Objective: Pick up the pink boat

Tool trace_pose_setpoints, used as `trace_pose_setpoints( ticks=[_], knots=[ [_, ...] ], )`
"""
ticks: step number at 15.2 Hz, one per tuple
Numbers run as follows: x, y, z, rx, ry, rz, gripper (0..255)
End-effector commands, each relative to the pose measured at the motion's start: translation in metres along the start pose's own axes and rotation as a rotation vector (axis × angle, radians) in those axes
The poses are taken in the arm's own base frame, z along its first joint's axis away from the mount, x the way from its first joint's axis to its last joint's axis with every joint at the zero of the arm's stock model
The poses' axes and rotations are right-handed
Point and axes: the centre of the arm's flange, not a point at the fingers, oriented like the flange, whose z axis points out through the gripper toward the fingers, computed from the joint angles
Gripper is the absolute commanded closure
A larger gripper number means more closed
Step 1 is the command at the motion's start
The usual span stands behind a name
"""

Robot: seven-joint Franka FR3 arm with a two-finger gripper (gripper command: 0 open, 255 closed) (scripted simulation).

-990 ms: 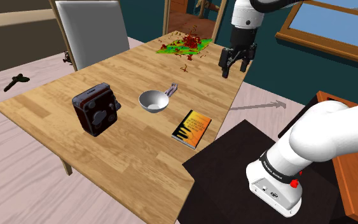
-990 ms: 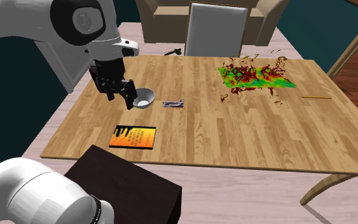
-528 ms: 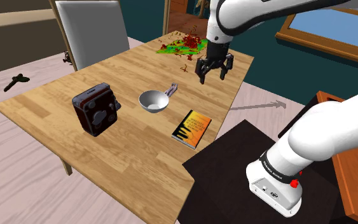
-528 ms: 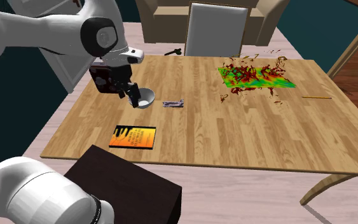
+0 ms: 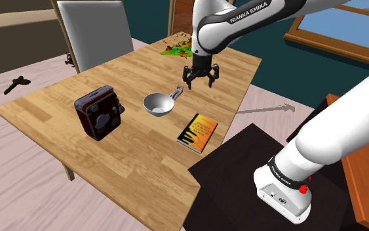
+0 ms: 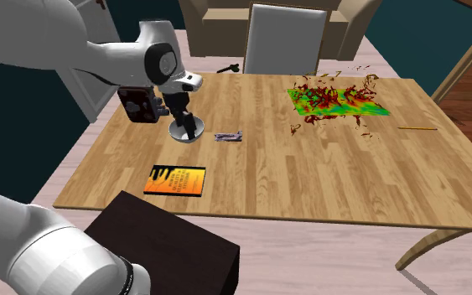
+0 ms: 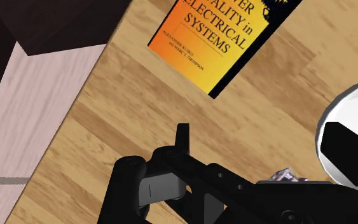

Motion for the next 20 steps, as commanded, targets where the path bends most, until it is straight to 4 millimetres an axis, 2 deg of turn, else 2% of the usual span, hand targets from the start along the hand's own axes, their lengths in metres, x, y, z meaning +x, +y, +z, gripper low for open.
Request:
trace_pose_setpoints(
  ticks=[1,11,19,20],
  knots=[
    [0.017,-0.015,0.016,-0.001,0.012,0.053,0],
    [0.111,-0.068,0.084,-0.016,0.068,0.305,0],
    [0.196,-0.091,0.135,-0.028,0.113,0.507,0],
    [0.197,-0.091,0.136,-0.028,0.114,0.510,0]
  ],
)
